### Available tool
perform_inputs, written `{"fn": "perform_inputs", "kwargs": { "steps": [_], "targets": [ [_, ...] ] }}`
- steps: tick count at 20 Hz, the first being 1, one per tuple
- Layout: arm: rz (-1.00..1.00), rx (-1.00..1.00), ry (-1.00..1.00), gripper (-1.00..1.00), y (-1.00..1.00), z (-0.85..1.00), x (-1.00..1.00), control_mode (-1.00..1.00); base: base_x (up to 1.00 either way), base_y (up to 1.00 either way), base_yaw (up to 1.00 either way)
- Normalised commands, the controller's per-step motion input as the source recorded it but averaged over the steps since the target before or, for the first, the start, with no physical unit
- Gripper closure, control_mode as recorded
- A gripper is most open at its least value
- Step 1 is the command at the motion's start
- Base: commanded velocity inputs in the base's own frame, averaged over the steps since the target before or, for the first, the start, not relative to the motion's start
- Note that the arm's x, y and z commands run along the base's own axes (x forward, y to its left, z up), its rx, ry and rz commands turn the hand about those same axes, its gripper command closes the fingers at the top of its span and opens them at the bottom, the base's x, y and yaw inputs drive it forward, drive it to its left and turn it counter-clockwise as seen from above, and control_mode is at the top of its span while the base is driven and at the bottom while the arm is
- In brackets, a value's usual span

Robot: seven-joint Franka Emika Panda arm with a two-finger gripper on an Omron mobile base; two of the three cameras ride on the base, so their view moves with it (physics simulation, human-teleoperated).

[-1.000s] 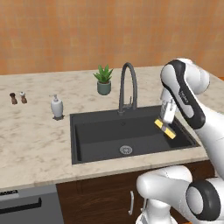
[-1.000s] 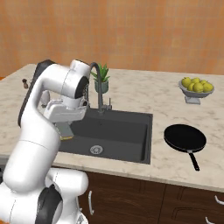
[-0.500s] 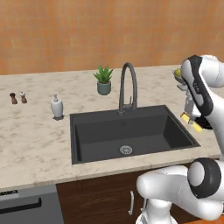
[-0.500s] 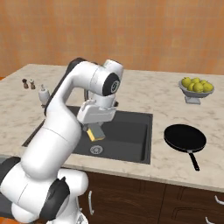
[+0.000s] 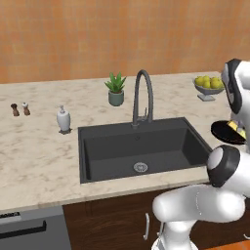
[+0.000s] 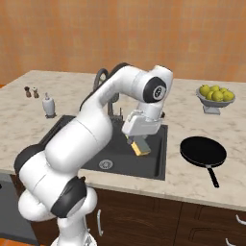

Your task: Pick the pan and sponge and place them into the sink. Then turn on the water.

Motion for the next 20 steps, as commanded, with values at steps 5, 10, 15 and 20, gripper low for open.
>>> {"fn": "perform_inputs", "kwargs": {
  "steps": [5, 10, 15, 20],
  "targets": [
    [-0.09, -0.06, 0.0, 1.0, -1.0, 0.0, 0.32, -1.0, 0.0, 0.0, 0.0],
    [-0.05, -0.03, 0.0, 1.0, -0.92, -0.16, 0.2, -1.0, 0.0, 0.0, 0.0],
    [0.0, 0.0, 0.0, 1.0, -0.38, -0.25, 0.47, -1.0, 0.0, 0.0, 0.0],
    [0.0, 0.0, 0.0, 1.0, -0.29, -0.13, 0.45, -1.0, 0.0, 0.0, 0.0]
  ]
}}
